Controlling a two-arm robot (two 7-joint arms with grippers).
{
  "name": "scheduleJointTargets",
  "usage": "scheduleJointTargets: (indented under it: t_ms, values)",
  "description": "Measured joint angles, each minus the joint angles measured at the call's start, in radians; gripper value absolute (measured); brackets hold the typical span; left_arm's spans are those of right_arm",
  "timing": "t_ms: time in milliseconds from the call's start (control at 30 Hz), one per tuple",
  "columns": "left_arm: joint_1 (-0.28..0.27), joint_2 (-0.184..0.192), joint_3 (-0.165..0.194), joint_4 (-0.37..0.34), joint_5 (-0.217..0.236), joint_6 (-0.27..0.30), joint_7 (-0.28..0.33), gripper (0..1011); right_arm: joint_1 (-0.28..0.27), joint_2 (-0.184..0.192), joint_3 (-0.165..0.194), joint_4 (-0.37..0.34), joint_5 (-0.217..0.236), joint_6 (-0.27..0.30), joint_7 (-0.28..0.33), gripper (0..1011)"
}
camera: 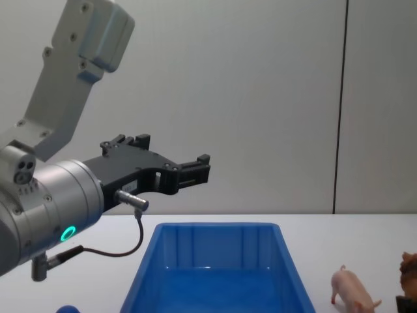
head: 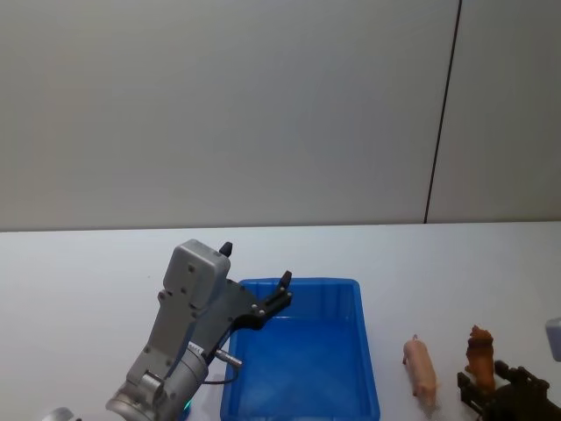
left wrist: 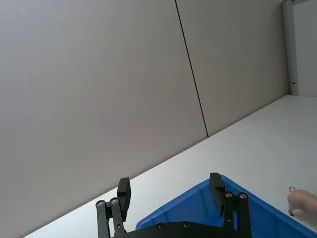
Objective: Pick up the two dolls from the table and place them into the box.
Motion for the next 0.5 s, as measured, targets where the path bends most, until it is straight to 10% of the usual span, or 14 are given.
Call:
scheduleJointTargets:
  t_ms: [500]
  values:
    - [0.0, 0.0, 0.0, 0.0, 0.0, 0.0, 0.0, 1001, 0.019, -0.011, -0.002, 0.002, -0.028, -0.014, -0.031, 322]
